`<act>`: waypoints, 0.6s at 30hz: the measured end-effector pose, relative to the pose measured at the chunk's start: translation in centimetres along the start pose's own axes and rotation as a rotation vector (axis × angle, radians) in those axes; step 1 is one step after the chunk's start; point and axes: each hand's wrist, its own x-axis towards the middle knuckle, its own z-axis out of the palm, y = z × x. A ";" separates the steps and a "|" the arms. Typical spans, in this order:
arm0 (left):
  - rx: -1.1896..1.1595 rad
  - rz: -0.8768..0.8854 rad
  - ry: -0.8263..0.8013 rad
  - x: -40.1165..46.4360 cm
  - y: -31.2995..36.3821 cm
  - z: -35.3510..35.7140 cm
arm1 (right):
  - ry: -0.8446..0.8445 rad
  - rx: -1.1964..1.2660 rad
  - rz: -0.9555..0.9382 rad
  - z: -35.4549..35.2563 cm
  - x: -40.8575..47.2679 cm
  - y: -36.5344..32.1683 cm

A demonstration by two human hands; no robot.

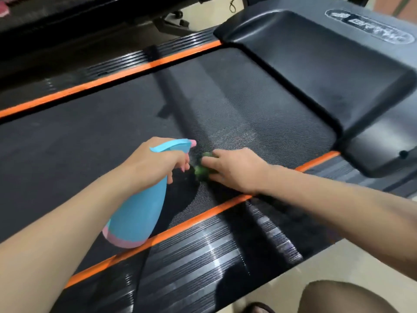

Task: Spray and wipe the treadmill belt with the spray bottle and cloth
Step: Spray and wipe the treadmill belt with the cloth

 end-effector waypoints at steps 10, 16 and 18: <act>-0.026 0.034 -0.040 1.0 0.9 1.1 | 0.032 0.109 0.345 0.6 -1.2 2.3; -0.033 0.025 -0.012 0.8 0.6 1.0 | -0.036 0.072 0.007 -0.6 -3.3 1.8; -0.025 0.018 -0.011 0.9 0.6 1.0 | -0.018 0.054 0.090 -1.0 -4.2 6.2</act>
